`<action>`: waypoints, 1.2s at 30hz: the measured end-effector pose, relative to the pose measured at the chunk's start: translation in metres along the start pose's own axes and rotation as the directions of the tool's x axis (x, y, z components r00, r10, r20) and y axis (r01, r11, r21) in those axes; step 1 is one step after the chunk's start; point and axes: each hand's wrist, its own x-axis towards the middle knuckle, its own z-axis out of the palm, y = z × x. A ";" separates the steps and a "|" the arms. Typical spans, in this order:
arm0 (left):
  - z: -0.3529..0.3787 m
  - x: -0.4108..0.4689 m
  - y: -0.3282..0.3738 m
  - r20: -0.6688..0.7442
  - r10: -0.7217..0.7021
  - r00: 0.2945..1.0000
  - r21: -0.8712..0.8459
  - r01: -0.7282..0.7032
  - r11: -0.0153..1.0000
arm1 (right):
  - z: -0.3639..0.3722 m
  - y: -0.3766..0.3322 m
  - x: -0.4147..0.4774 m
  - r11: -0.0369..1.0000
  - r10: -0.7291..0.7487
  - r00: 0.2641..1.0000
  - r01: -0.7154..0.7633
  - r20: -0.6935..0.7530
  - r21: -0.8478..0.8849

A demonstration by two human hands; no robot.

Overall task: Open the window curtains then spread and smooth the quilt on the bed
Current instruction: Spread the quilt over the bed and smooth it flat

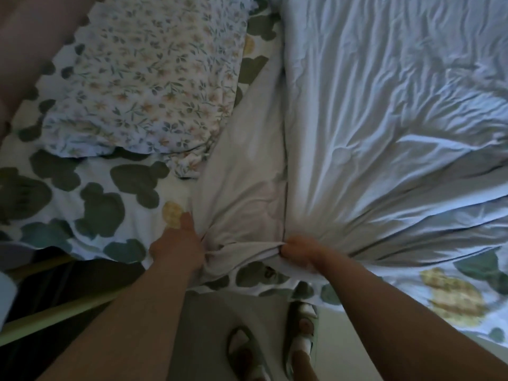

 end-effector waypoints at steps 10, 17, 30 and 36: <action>-0.048 0.062 0.057 -0.174 -0.007 0.985 -0.302 -0.047 0.952 | -0.044 -0.006 0.020 0.966 -0.130 0.859 0.221 -0.495 0.130; -0.045 0.081 0.076 -0.212 0.025 0.977 -0.533 -0.137 0.835 | -0.063 -0.015 0.041 0.962 -0.271 0.806 0.230 -0.525 -0.144; -0.006 0.027 -0.001 -0.175 -0.133 0.976 -0.517 0.024 0.855 | -0.052 -0.081 0.050 0.968 -0.232 0.936 0.195 -0.267 -0.157; -0.019 0.030 0.002 -0.144 -0.233 0.962 -0.522 0.126 0.844 | -0.036 -0.098 0.050 0.949 -0.294 0.931 0.257 -0.217 -0.185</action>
